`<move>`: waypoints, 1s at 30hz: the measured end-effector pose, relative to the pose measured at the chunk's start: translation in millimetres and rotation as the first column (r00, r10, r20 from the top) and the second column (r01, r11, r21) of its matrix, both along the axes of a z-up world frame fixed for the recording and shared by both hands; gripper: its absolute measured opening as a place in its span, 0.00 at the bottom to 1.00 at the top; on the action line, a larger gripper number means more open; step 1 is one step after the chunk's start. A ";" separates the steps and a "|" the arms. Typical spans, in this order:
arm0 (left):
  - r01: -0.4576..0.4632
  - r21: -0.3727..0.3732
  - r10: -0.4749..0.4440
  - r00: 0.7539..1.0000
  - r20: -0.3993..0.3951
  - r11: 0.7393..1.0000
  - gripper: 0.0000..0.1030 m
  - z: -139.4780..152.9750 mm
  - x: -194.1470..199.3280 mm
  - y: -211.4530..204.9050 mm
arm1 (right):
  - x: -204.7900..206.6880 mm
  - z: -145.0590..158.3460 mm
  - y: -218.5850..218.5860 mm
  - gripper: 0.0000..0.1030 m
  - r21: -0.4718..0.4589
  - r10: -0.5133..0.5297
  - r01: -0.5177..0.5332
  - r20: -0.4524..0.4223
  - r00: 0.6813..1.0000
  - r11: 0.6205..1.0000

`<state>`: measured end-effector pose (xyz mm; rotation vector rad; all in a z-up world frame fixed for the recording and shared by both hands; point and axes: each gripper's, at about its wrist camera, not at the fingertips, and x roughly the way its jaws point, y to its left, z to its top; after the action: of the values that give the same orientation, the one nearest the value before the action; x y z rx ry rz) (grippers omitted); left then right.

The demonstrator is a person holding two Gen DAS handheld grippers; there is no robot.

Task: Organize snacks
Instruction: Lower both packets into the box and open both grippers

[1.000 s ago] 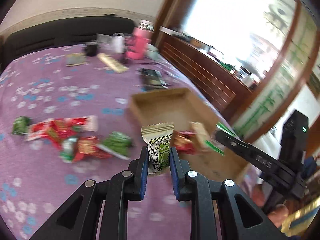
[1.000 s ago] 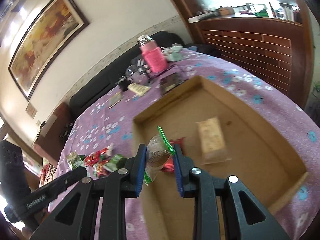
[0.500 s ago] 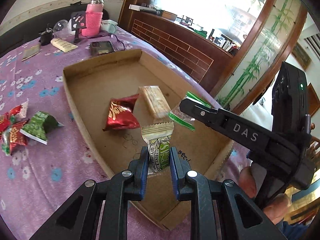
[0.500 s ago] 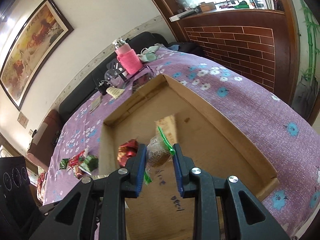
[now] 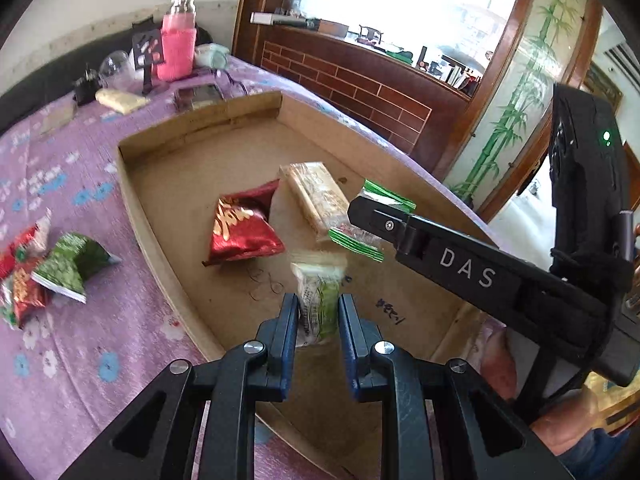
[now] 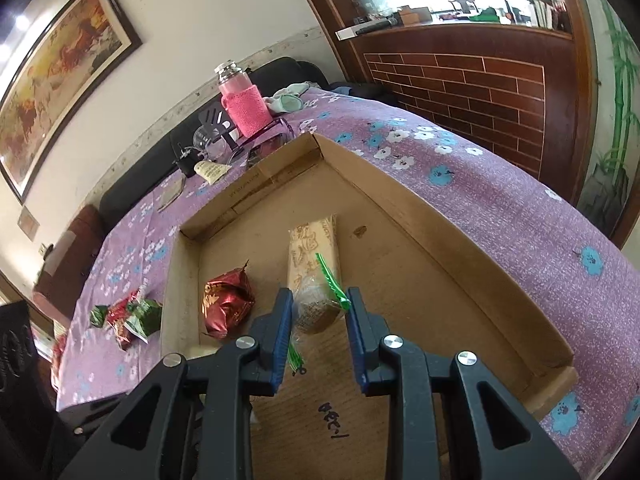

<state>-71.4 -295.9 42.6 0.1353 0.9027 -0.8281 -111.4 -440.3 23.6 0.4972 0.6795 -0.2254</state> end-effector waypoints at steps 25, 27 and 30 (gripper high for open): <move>-0.089 0.057 0.073 0.970 0.234 0.994 0.46 15.7 -16.5 6.0 | -21.1 14.4 19.1 0.47 -0.141 -0.064 0.082 0.128 0.990 0.987; -0.097 0.059 0.080 0.967 0.242 0.993 0.47 17.2 -17.6 7.9 | -21.2 14.2 18.2 0.47 -0.136 -0.067 0.085 0.127 0.990 0.987; -0.112 0.068 0.092 0.964 0.248 0.991 0.48 20.0 -17.9 11.6 | -20.9 13.6 15.5 0.48 -0.125 -0.071 0.086 0.123 0.990 0.988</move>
<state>-89.3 -284.4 62.5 0.2549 0.7051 -0.6620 -132.3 -424.8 37.2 0.4098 0.5263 -0.3100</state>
